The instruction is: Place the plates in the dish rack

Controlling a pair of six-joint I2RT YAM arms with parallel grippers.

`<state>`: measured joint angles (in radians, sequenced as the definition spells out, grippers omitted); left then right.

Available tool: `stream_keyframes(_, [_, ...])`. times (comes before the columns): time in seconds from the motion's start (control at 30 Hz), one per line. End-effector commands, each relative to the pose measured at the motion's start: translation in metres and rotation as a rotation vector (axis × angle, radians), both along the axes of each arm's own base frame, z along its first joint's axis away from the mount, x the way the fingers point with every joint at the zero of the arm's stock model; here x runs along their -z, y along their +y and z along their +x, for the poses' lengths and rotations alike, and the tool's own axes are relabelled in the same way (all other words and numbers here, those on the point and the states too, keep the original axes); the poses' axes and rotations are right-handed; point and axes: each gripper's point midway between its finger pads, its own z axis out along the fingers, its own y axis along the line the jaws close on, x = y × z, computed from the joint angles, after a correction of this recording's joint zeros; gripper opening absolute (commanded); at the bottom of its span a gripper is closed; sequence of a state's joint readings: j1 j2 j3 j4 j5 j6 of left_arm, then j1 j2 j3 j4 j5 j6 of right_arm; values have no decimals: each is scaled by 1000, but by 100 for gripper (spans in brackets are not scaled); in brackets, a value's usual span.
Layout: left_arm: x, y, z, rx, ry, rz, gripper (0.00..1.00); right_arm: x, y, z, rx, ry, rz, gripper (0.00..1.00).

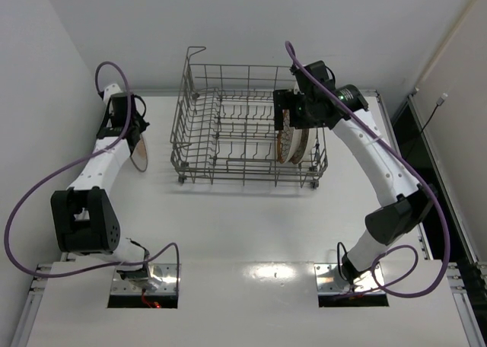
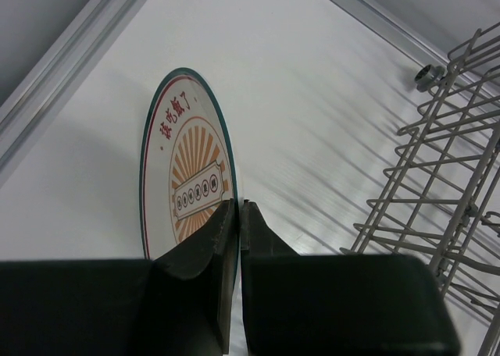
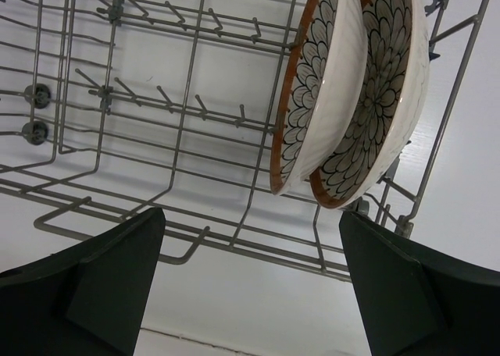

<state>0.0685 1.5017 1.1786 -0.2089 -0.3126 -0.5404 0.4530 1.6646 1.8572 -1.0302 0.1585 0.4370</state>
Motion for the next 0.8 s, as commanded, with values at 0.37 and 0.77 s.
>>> stream_keyframes(0.37, [-51, 8, -21, -57, -134, -4, 0, -10, 9, 0, -34, -23, 58, 91])
stream_keyframes(0.77, [-88, -1, -13, -44, -232, -72, 0, -29, 36, 1, -149, -91, 178, 91])
